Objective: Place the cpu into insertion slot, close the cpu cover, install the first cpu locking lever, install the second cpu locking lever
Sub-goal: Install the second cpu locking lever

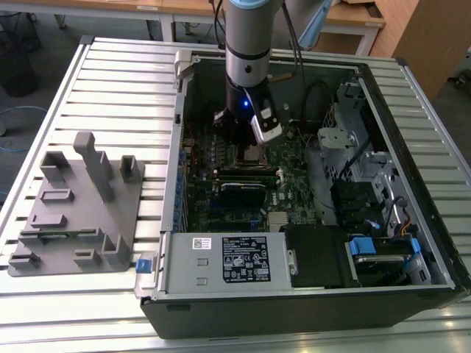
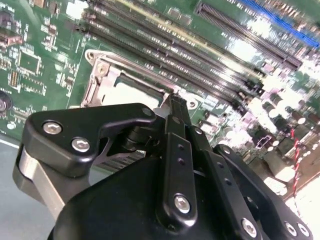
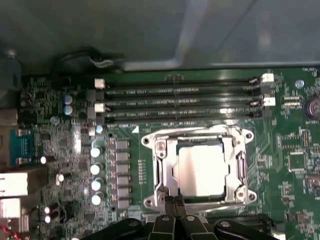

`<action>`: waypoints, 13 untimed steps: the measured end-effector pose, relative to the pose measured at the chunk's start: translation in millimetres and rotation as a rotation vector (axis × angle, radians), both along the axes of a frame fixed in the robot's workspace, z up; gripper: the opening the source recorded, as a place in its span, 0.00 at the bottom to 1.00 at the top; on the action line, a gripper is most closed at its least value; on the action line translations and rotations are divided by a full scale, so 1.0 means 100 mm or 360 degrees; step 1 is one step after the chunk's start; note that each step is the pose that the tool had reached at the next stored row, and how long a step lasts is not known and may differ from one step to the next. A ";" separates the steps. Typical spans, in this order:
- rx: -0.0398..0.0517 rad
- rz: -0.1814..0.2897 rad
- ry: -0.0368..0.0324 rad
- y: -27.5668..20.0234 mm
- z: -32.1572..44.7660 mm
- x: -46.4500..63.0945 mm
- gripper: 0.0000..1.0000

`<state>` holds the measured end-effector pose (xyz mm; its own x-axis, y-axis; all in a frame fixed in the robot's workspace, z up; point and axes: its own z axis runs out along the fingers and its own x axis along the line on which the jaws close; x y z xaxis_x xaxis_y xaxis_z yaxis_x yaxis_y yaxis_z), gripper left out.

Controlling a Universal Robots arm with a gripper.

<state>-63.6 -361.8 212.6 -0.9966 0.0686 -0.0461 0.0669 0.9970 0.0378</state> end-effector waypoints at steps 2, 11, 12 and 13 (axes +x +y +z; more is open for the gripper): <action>0.0000 0.0000 0.0000 0.039 -0.001 0.00 0.11; 0.0000 0.0000 0.0000 0.120 -0.010 0.13 0.11; 0.0000 0.0000 0.0000 0.126 -0.011 0.15 0.11; 0.0000 0.0000 0.0000 0.133 -0.012 0.17 0.11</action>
<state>-47.1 -348.5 211.5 -0.9966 0.0686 -0.0461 0.0668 0.9970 0.0379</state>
